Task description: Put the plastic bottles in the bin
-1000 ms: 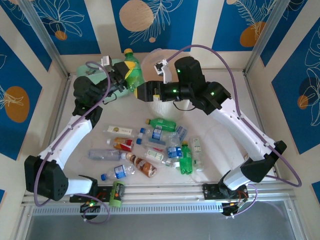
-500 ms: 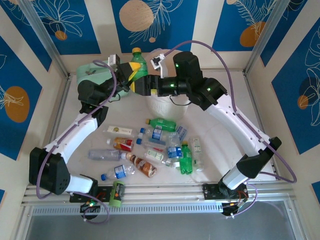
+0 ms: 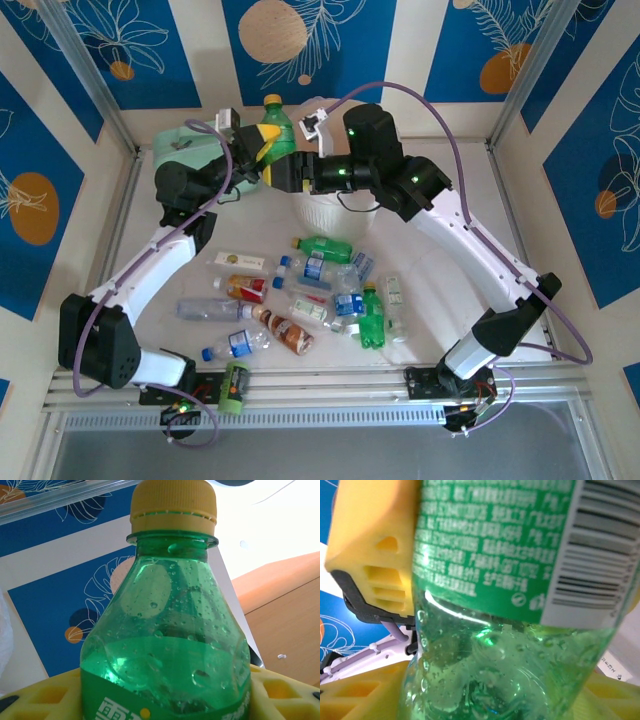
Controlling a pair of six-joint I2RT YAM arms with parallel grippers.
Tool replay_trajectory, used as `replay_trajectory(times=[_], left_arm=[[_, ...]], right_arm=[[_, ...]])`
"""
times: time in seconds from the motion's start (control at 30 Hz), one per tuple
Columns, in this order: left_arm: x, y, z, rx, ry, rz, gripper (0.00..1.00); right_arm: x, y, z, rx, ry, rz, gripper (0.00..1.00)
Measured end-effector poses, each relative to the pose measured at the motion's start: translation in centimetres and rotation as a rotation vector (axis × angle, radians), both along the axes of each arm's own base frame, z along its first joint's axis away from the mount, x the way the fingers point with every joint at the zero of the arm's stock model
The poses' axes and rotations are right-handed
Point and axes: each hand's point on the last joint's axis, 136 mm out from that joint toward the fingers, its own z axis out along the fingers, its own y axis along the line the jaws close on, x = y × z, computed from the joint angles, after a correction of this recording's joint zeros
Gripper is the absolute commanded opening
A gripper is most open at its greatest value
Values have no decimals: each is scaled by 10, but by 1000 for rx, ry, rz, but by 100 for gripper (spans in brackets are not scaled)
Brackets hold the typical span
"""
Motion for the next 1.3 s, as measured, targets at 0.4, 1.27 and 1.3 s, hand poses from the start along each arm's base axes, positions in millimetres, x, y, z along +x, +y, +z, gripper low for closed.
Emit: replay_trajectory(times=[0.4, 1.27, 1.3], left_arm=[[3, -3, -22, 130, -8, 62, 100], [-36, 131, -157, 1103, 154, 674, 97], [-38, 134, -160, 1119, 158, 678, 97]], right_arm=[[10, -14, -8, -72, 18, -88, 61], [169, -134, -80, -399, 229, -532, 79], [170, -136, -80, -399, 232, -538, 80]])
